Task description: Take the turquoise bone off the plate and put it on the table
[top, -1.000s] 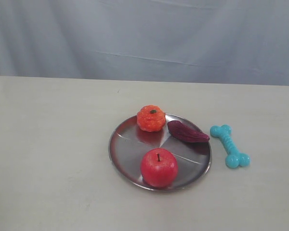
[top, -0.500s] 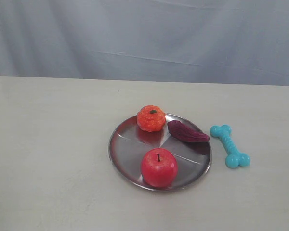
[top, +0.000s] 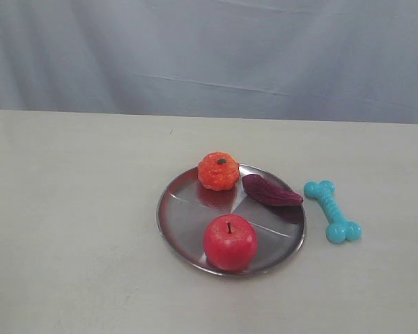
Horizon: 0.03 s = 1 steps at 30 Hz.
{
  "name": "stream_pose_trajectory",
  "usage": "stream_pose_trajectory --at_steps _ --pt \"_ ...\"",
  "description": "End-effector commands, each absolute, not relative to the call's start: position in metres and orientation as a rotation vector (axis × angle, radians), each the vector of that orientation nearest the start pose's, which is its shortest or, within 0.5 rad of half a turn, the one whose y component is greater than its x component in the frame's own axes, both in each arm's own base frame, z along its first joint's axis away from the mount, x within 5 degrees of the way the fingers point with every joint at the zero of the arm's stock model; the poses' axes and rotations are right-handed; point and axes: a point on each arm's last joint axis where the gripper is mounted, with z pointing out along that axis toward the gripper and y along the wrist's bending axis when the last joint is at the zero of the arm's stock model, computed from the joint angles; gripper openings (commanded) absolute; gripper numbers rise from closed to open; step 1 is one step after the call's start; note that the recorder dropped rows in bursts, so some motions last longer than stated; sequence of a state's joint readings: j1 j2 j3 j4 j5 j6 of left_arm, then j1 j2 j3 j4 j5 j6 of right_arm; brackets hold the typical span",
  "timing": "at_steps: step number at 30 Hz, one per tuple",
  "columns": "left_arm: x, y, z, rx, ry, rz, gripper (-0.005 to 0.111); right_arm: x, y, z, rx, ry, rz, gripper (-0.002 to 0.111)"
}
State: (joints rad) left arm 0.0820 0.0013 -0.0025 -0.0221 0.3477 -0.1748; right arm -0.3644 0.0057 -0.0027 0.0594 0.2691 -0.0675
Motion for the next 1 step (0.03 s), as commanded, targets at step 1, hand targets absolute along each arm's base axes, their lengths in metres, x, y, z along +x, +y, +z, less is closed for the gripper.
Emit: stream_pose_trajectory --at_steps 1 --pt "0.0534 0.0038 0.1823 -0.250 1.810 -0.087 0.000 0.0517 -0.0186 0.1886 0.301 1.736 -0.267 0.000"
